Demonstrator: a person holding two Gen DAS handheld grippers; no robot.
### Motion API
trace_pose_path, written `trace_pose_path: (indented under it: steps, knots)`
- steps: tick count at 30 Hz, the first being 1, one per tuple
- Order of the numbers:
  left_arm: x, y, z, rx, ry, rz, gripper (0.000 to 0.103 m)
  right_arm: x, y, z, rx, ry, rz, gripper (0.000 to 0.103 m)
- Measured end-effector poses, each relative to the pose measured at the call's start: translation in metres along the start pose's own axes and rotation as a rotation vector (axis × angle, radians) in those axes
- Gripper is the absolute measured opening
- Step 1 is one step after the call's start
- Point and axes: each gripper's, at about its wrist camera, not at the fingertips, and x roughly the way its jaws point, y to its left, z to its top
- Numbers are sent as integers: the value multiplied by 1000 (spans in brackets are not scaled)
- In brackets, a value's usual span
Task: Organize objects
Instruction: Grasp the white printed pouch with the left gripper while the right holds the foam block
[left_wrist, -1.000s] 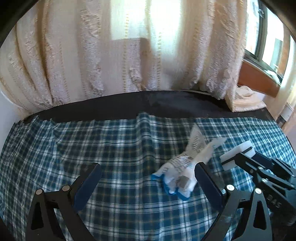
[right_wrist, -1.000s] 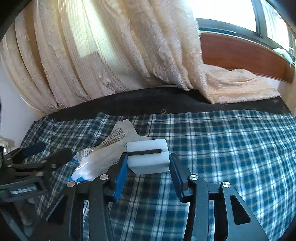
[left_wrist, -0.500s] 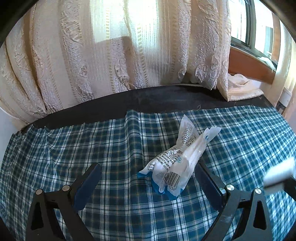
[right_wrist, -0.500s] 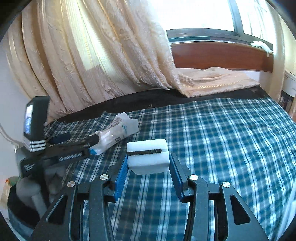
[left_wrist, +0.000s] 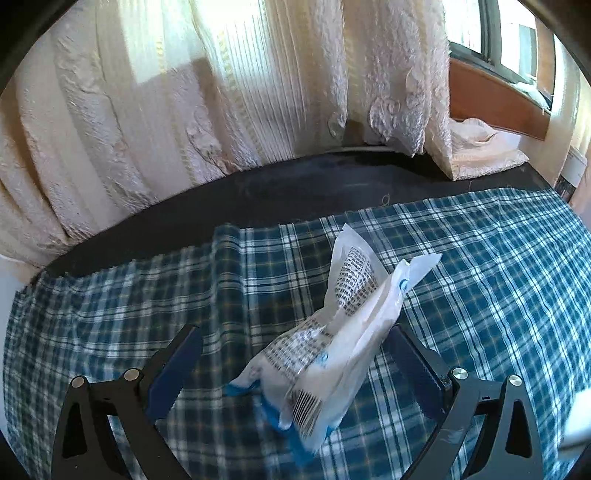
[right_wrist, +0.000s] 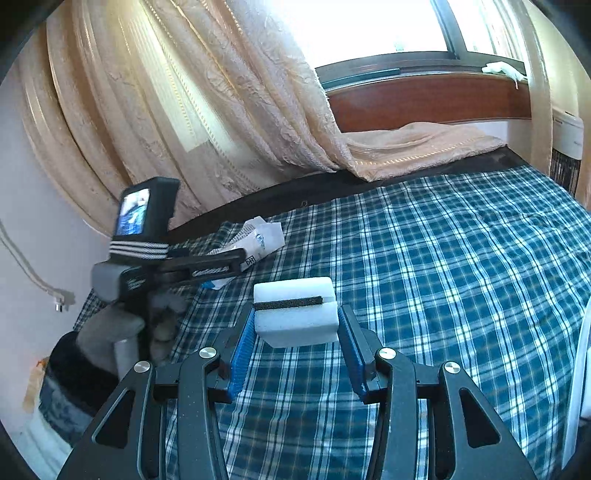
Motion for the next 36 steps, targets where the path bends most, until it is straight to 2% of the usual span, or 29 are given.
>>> trace_pose_path:
  steps: [8,16,21,26,27,36]
  knots:
    - [15,-4,0,6,36,-2,102,-4,-9,0,31,-9,7,46]
    - [14,0,-5,-21,61,-63,78,-3,-12,-4,42,1,3,46]
    - [8,-2,-8,-29,61,-52,64,-6,-15,-5,48,-2,-3,46]
    - [0,-4,-12,-22,59,-43,58,-12,-16,-7,48,-10,-4,46]
    - [-3,-5,-14,-22,59,-46,54,-13,-17,-7,48,-13,-5,46]
    - [-25,-8,-15,-15,19,-68,54,-34,-25,-11,65,-50,-19,46]
